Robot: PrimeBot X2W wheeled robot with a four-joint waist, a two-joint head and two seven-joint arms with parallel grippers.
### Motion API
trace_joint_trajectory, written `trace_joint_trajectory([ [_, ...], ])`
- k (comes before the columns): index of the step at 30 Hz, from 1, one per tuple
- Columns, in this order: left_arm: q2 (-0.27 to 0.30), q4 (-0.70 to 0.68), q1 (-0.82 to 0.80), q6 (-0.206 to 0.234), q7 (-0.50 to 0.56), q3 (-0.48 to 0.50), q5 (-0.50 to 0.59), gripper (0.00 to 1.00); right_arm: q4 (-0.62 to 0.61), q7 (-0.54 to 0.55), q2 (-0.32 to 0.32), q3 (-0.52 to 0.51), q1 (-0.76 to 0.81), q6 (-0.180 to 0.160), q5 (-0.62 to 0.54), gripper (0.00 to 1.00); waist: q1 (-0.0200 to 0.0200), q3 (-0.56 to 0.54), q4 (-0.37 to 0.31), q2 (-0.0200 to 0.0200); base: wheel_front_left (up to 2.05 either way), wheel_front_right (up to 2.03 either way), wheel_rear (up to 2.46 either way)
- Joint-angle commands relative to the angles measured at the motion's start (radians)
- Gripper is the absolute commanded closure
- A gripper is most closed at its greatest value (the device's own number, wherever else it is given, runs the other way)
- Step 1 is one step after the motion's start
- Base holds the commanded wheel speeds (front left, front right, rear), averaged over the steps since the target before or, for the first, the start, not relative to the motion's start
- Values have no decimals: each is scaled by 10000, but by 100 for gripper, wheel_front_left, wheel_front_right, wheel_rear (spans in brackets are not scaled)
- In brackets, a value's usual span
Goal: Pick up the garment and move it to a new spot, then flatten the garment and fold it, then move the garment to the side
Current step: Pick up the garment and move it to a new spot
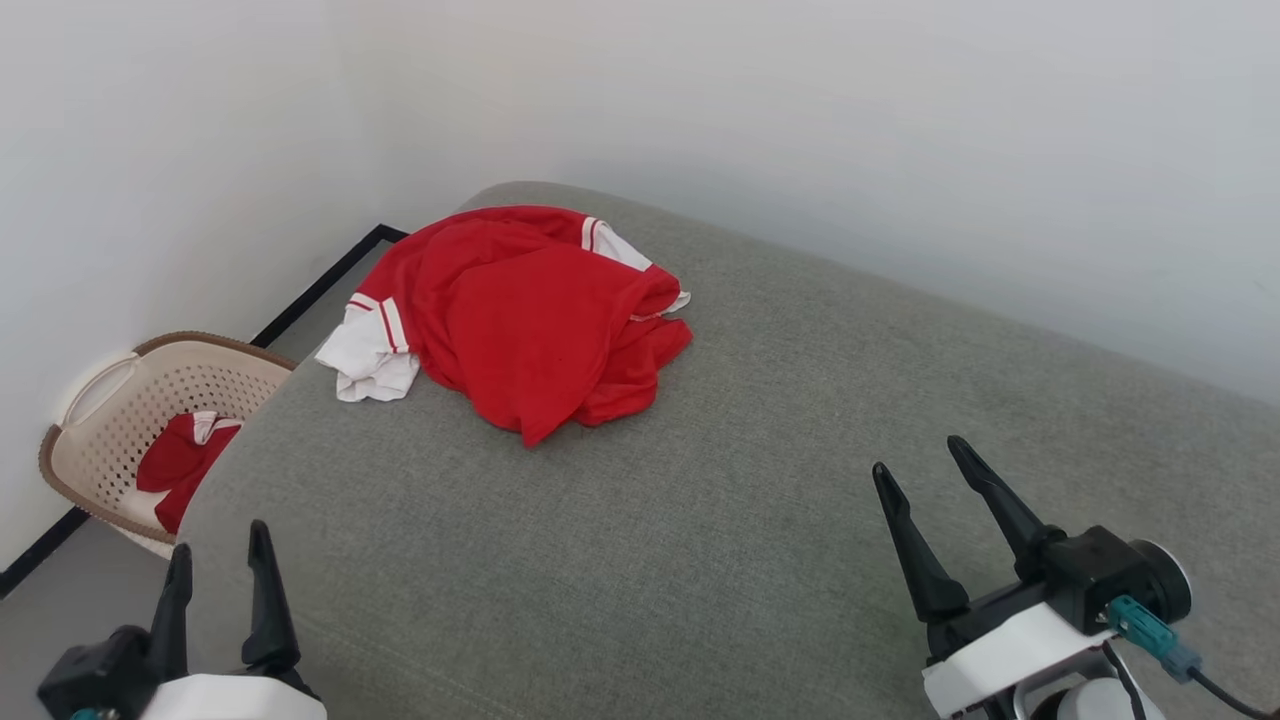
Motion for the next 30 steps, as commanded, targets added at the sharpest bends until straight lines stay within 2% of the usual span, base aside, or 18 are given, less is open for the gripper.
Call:
trace_joint_trajectory([
  [1,-22,38,45,82,-54,71,-177,0,33,-56,-30,51,-114,2,62,0,0,44,39,0,0,0,0],
  [9,-53,370,-326,237,-54,69,-528,0,152,-56,-97,10,-183,2,96,0,0,144,115,0,0,0,0],
  [14,111,858,-902,119,-54,-125,-417,0,46,-56,-45,-386,62,2,-24,0,0,181,45,0,0,0,0],
  [18,342,1328,-1681,-8,-53,-156,-574,0,-95,-56,-131,-605,58,2,-109,0,0,473,-268,0,0,0,0],
  [30,1512,3494,-4472,-232,-54,-382,-841,0,-447,-56,-575,-951,-572,0,-344,0,0,2015,-1586,0,0,0,0],
])
